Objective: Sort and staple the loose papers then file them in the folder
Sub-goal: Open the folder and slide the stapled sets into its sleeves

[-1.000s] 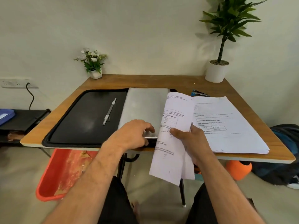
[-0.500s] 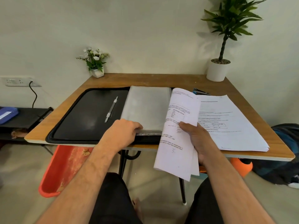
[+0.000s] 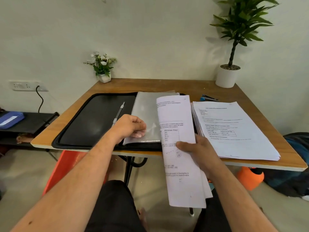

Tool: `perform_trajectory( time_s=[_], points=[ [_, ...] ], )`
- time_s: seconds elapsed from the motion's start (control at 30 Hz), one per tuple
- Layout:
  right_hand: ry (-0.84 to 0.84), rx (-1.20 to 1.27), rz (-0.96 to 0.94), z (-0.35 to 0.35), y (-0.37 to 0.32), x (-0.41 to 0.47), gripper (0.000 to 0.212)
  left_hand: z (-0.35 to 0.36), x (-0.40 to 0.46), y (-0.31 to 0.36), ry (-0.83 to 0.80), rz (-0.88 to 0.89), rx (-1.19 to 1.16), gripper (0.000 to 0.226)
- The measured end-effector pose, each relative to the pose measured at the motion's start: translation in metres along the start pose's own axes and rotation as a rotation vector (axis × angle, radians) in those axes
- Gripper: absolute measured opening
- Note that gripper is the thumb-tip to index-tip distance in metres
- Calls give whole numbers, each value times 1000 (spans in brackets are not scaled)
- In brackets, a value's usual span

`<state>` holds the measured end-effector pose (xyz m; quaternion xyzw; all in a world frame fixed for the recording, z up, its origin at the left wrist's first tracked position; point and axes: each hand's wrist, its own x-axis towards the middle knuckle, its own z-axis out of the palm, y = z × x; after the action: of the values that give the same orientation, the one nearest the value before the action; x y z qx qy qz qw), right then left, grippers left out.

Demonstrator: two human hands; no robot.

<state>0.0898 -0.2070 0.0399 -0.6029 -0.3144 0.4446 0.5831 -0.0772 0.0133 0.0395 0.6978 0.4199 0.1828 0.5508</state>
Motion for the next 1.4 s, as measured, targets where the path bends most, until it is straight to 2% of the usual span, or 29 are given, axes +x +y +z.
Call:
perform_trajectory(
  time_s=[0.07,0.2,0.27,0.37,0.47,0.57,0.73,0.77,0.83,0.9,1.07,1.13,1.27,1.33,1.4],
  points=[
    [-35,-136,-7,0,4,-4,27,-1,8,2,12,33,17,5],
    [-135,-302,6,7,8,-13,38,5,21,17,188,118,154,9],
    [-140,-324,8,7,9,-15,42,8,25,22,183,101,158,15],
    [-176,-401,28,6,8,-19,46,7,26,32,141,85,58,39],
    [-215,-513,23,13,5,-24,48,5,26,48,145,134,16,27],
    [-279,-624,19,25,-1,-26,52,13,23,64,139,223,231,21],
    [-264,-736,34,35,-4,-28,46,38,8,81,166,344,777,38],
    [-256,-742,50,34,-4,-30,45,41,5,84,190,365,869,38],
    [-227,-715,82,30,-4,-34,44,44,4,87,225,388,913,29],
    [-179,-633,105,24,-6,-34,45,43,5,89,208,365,818,17],
    [-170,-576,153,18,-8,-31,46,41,7,93,87,341,699,9],
    [-203,-525,187,22,-11,-31,40,45,4,98,92,392,746,8],
    [-247,-374,249,39,-25,-21,25,58,-4,112,137,535,1017,10],
    [-186,-368,245,46,-33,-7,25,68,-8,115,133,563,1093,11],
    [-85,-323,232,51,-38,8,27,73,-11,113,161,551,1072,8]
  ],
)
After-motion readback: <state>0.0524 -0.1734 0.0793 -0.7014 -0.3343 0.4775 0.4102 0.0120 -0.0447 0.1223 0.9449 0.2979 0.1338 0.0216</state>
